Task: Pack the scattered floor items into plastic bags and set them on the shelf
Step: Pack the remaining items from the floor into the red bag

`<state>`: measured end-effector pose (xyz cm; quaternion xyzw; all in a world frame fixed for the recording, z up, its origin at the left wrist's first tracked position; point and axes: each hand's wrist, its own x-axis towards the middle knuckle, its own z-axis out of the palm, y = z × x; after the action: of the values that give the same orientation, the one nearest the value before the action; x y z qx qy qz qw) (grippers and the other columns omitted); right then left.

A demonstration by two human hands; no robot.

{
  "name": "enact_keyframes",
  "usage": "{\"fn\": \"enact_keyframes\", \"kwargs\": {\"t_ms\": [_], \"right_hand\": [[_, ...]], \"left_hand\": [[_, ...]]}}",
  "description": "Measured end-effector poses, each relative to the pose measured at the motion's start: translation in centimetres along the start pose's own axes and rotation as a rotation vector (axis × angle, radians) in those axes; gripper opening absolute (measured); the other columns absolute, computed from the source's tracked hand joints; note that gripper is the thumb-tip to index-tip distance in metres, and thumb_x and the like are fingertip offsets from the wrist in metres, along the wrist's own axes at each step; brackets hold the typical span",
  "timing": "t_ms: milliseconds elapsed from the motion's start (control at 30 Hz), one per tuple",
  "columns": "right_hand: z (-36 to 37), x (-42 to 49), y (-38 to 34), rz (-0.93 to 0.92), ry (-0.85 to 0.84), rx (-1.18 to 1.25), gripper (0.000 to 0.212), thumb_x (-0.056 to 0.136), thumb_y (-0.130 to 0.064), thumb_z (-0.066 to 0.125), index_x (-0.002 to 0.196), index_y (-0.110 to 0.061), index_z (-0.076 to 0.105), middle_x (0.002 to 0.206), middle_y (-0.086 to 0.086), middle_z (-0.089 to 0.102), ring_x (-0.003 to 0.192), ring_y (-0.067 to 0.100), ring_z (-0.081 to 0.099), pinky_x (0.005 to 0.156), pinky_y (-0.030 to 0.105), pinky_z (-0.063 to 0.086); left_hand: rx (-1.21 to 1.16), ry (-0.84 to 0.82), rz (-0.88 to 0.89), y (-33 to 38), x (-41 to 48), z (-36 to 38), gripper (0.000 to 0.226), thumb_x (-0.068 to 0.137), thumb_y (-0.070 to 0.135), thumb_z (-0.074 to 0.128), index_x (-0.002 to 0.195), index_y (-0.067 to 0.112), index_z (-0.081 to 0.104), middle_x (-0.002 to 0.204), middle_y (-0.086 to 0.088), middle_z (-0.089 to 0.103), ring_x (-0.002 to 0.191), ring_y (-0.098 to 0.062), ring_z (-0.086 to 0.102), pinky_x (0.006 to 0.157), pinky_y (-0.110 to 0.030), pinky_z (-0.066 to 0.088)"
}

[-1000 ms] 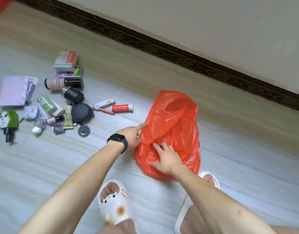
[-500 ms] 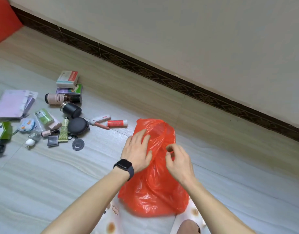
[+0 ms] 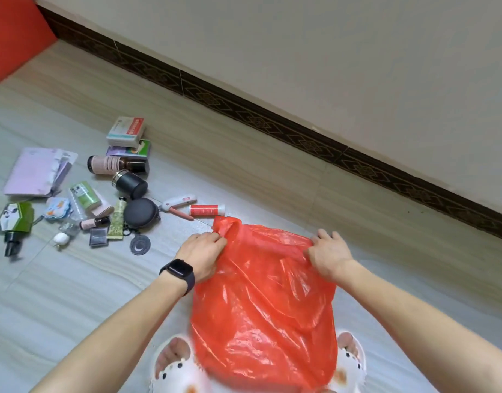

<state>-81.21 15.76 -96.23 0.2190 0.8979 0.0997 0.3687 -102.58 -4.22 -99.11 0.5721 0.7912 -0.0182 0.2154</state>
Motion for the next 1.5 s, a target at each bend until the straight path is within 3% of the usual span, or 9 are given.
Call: {"fn": "enact_keyframes", "kwargs": {"t_ms": [267, 400, 567, 767, 933, 1067, 1200, 1400, 1500], "right_hand": [[-7.2, -7.5, 9.5, 0.199, 0.457, 0.508, 0.025, 0.089, -0.018, 0.051, 0.107, -0.028, 0.066, 0.109, 0.000, 0.050, 0.110, 0.026, 0.047, 0.083, 0.036, 0.045], [-9.6, -10.4, 10.6, 0.250, 0.731, 0.809, 0.025, 0.080, -0.007, 0.057, 0.096, -0.022, 0.069, 0.107, 0.001, 0.058, 0.106, 0.026, 0.052, 0.088, 0.036, 0.046], [-10.6, -14.2, 9.2, 0.286, 0.912, 1.153, 0.022, 0.066, -0.009, 0.060, 0.074, -0.030, 0.061, 0.098, -0.010, 0.057, 0.100, 0.021, 0.051, 0.083, 0.026, 0.035], [-6.3, -18.5, 7.8, 0.337, 1.029, 1.132, 0.028, 0.058, -0.015, 0.047, 0.070, -0.034, 0.064, 0.104, -0.013, 0.058, 0.103, 0.014, 0.043, 0.088, 0.030, 0.036], [0.3, -19.2, 8.1, 0.326, 0.663, 0.724, 0.023, 0.084, -0.016, 0.060, 0.091, -0.035, 0.071, 0.135, -0.006, 0.052, 0.130, 0.022, 0.039, 0.096, 0.036, 0.038], [2.0, -20.0, 8.1, 0.339, 0.399, 0.714, 0.030, 0.093, -0.021, 0.047, 0.108, -0.037, 0.067, 0.150, -0.004, 0.039, 0.141, 0.021, 0.025, 0.106, 0.037, 0.034], [-0.3, -20.9, 7.0, 0.249, 0.518, 0.702, 0.019, 0.083, -0.028, 0.047, 0.086, -0.031, 0.065, 0.147, -0.007, 0.044, 0.140, 0.017, 0.027, 0.107, 0.036, 0.032], [-0.3, -18.4, 4.8, 0.047, 0.414, 0.524, 0.039, 0.090, -0.053, 0.031, 0.092, -0.025, 0.059, 0.119, -0.005, 0.065, 0.131, 0.017, 0.044, 0.111, 0.043, 0.025], [0.6, -16.2, 3.2, 0.040, 0.269, 0.530, 0.049, 0.100, -0.054, 0.021, 0.106, -0.019, 0.055, 0.111, 0.008, 0.069, 0.115, 0.029, 0.058, 0.114, 0.051, 0.020]], "left_hand": [[-0.540, 0.414, -0.351, 0.7, -1.6, -13.5, 0.091, 0.067, 0.010, 0.056, 0.144, 0.040, 0.018, 0.094, -0.015, 0.065, 0.086, -0.040, 0.063, 0.071, -0.041, 0.051], [-0.748, 0.319, -0.230, 2.8, -3.3, -18.6, 0.060, 0.051, 0.044, 0.061, 0.110, 0.054, 0.058, 0.091, 0.008, 0.072, 0.088, -0.020, 0.068, 0.084, -0.037, 0.054], [-0.960, 0.301, -0.185, 6.8, -5.4, -22.2, 0.033, 0.077, 0.045, 0.076, 0.076, 0.012, 0.076, 0.067, 0.002, 0.066, 0.059, -0.011, 0.058, 0.056, -0.023, 0.043], [-0.679, 0.285, -0.404, 6.5, -6.1, -21.8, 0.028, 0.077, 0.039, 0.069, 0.089, 0.014, 0.071, 0.084, -0.002, 0.074, 0.082, -0.021, 0.067, 0.074, -0.031, 0.050], [-0.018, 0.223, -0.330, 7.5, -8.0, -20.3, 0.082, 0.083, 0.010, 0.048, 0.149, 0.038, 0.007, 0.115, -0.012, 0.052, 0.084, -0.034, 0.064, 0.073, -0.038, 0.052], [0.491, 0.121, -0.089, 10.1, -8.8, -18.7, 0.051, 0.088, 0.019, 0.050, 0.132, 0.043, 0.044, 0.147, -0.007, 0.026, 0.119, -0.030, 0.052, 0.089, -0.040, 0.044], [0.520, 0.158, 0.065, 13.3, -8.0, -17.2, 0.062, 0.081, 0.030, 0.055, 0.140, 0.036, 0.038, 0.162, -0.009, -0.002, 0.146, -0.028, 0.013, 0.113, -0.050, 0.020], [0.683, 0.083, 0.268, 16.3, -3.4, -14.9, 0.045, 0.084, 0.030, 0.054, 0.129, 0.030, 0.056, 0.148, -0.007, 0.037, 0.141, -0.027, 0.024, 0.111, -0.050, 0.019], [0.841, 0.015, 0.395, 16.5, -0.8, -13.5, 0.042, 0.090, 0.027, 0.051, 0.131, 0.027, 0.056, 0.156, -0.013, 0.023, 0.146, -0.030, 0.013, 0.114, -0.057, 0.012]]}}
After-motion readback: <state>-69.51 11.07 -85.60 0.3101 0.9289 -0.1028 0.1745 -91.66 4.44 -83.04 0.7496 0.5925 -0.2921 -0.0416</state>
